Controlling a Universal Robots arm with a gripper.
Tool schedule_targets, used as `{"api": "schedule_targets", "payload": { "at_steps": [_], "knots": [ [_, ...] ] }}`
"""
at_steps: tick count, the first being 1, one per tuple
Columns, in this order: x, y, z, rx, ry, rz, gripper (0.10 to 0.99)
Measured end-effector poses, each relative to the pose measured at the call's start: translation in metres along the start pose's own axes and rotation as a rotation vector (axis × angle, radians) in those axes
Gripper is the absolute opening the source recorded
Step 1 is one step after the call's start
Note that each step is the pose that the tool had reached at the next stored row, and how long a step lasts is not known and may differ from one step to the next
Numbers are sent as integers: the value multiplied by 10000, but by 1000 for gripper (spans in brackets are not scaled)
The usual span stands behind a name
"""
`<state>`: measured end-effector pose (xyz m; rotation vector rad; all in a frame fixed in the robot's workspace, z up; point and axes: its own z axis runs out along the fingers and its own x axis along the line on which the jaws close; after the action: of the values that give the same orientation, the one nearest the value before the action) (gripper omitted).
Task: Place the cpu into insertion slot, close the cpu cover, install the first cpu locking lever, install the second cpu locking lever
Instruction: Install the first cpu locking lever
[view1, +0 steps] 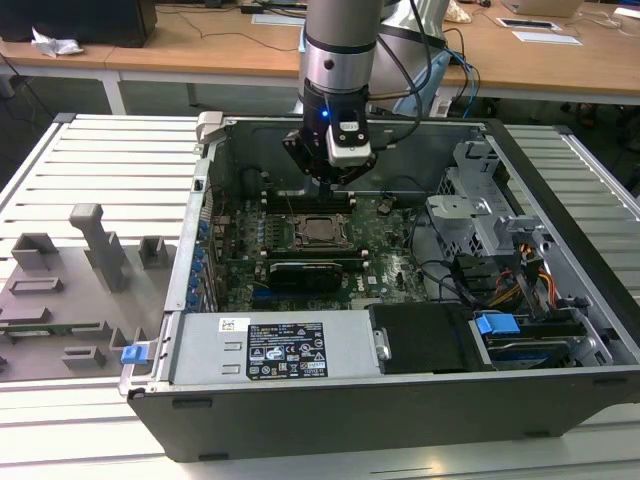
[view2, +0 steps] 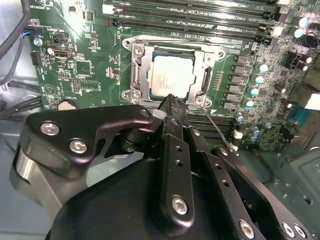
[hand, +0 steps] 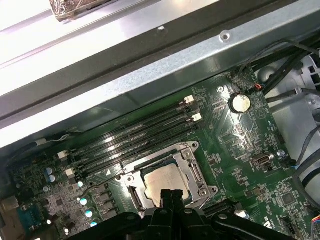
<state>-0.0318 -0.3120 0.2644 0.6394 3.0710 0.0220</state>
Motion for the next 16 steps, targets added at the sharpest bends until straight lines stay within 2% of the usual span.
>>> {"api": "schedule_targets", "payload": {
  "at_steps": [13, 16],
  "knots": [
    [0, 2, 0, -2, 11, -742, 106],
    [2, 5, 0, -1, 17, -1147, 106]
  ]
}}
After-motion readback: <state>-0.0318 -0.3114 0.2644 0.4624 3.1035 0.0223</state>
